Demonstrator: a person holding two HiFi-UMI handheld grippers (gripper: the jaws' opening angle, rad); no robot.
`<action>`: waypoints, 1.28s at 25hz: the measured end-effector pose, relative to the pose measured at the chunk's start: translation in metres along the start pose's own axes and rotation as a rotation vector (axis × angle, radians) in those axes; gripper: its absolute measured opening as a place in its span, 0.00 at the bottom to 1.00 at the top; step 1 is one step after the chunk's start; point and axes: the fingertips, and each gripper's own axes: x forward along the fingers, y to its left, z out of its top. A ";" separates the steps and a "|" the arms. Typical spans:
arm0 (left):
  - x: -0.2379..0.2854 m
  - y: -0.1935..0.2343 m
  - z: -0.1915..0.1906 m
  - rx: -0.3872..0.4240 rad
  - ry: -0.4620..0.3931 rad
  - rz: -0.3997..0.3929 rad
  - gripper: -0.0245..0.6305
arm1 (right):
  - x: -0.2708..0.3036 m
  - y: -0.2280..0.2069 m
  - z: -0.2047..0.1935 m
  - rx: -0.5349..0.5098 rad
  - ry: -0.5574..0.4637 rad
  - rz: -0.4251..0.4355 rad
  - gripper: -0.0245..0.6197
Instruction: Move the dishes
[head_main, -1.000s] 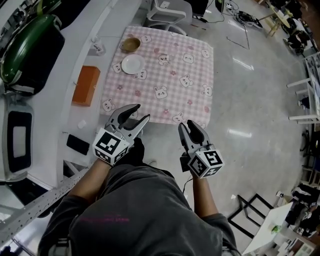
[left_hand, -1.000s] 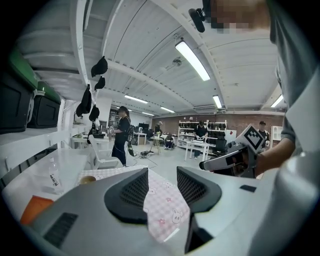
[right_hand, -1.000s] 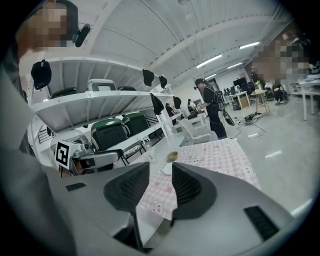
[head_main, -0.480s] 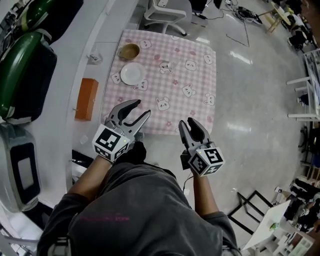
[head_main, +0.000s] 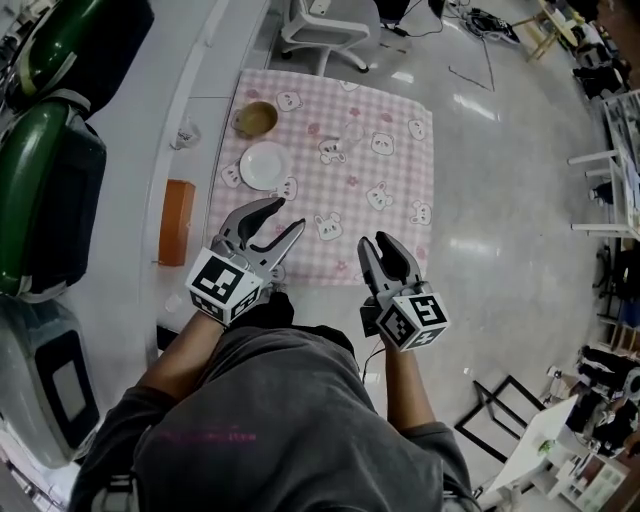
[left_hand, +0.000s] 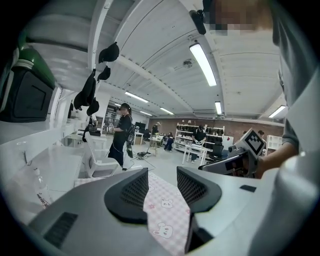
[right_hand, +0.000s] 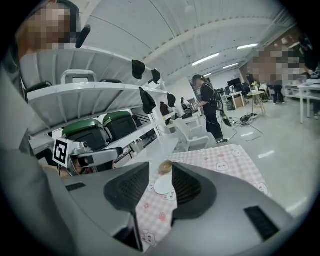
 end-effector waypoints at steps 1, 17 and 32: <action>0.000 0.001 0.000 0.005 0.002 -0.005 0.31 | 0.002 0.001 0.001 0.001 -0.001 -0.003 0.23; 0.035 0.028 -0.006 0.015 0.041 0.021 0.31 | 0.032 -0.032 0.011 0.007 0.025 0.015 0.23; 0.083 0.040 -0.034 -0.039 0.095 0.153 0.31 | 0.088 -0.094 0.017 -0.028 0.091 0.129 0.23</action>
